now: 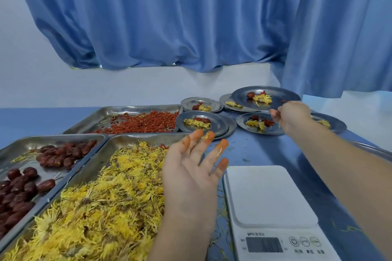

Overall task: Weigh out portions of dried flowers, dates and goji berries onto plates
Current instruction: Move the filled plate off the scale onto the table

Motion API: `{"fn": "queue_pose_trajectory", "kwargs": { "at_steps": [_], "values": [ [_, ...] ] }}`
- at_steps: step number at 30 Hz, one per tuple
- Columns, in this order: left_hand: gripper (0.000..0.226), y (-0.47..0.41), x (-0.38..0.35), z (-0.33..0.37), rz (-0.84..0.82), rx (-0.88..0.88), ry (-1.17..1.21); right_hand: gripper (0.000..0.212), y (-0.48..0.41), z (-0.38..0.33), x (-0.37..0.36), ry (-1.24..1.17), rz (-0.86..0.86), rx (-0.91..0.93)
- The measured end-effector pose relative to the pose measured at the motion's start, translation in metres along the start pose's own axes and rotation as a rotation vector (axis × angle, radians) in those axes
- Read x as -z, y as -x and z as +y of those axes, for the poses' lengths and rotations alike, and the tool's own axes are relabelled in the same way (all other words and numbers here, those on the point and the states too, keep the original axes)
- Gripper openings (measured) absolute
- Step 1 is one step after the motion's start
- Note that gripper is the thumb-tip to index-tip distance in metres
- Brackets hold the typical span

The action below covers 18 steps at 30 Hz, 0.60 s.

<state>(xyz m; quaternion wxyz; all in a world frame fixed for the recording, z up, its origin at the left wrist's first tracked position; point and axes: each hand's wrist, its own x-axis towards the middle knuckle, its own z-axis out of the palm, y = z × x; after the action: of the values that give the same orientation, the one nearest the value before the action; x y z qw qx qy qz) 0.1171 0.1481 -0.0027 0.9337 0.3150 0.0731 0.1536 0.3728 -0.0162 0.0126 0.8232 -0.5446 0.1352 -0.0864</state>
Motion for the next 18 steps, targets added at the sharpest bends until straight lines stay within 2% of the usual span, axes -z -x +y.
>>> {"fn": "queue_pose_trajectory", "kwargs": {
  "at_steps": [6,8,11,13,17,18],
  "values": [
    [0.034,-0.004,0.003,0.003,0.025,0.024,0.043,0.039,-0.033,0.036,-0.006,0.005,0.084,-0.044],
    [0.034,-0.005,0.003,0.003,0.032,0.027,0.049,0.048,-0.038,0.042,-0.008,0.078,0.113,-0.053],
    [0.035,-0.005,0.001,0.004,0.033,0.022,0.042,0.054,-0.047,0.047,-0.008,0.049,0.123,-0.114],
    [0.036,-0.005,0.000,0.004,0.030,0.025,0.037,0.051,-0.049,0.049,-0.006,0.120,0.129,-0.101],
    [0.035,-0.004,0.001,0.002,0.018,0.018,0.018,0.031,-0.046,0.049,-0.002,0.204,-0.006,-0.088],
    [0.035,-0.004,0.001,0.002,0.015,0.017,0.014,0.021,-0.045,0.048,-0.002,0.212,-0.025,-0.097]
  ]
}}
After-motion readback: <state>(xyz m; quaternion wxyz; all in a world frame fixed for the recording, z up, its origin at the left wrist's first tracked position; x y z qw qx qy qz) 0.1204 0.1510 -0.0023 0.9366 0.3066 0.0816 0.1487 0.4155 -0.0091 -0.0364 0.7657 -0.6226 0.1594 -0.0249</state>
